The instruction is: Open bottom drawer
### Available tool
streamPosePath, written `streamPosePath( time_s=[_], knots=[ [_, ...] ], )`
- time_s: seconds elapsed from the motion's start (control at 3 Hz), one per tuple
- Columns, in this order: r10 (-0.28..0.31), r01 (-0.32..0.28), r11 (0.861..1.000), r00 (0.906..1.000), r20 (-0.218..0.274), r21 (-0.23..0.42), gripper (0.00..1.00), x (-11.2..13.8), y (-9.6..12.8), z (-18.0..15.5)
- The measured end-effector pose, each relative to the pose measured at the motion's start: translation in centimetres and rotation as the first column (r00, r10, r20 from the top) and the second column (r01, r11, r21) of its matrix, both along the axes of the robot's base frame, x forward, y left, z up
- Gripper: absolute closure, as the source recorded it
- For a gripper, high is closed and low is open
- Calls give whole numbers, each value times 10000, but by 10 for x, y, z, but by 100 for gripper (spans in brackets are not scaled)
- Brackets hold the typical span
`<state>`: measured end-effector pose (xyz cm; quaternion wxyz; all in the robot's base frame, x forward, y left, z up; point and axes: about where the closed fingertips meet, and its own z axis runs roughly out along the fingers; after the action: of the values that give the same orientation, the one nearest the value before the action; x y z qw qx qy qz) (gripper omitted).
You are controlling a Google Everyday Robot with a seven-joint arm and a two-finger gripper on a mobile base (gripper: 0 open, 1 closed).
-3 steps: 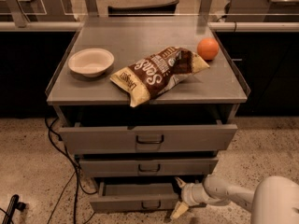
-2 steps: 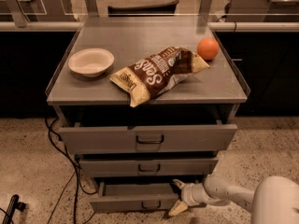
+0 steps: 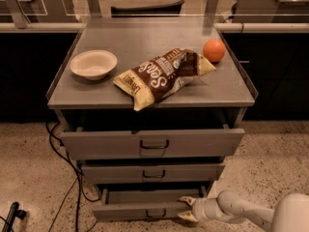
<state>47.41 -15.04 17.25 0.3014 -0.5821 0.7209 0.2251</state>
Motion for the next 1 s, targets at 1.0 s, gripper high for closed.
streamPosePath(
  time_s=[1.0],
  knots=[
    [-6, 6, 10000, 10000, -14, 13, 82, -1, -1, 7]
  ],
)
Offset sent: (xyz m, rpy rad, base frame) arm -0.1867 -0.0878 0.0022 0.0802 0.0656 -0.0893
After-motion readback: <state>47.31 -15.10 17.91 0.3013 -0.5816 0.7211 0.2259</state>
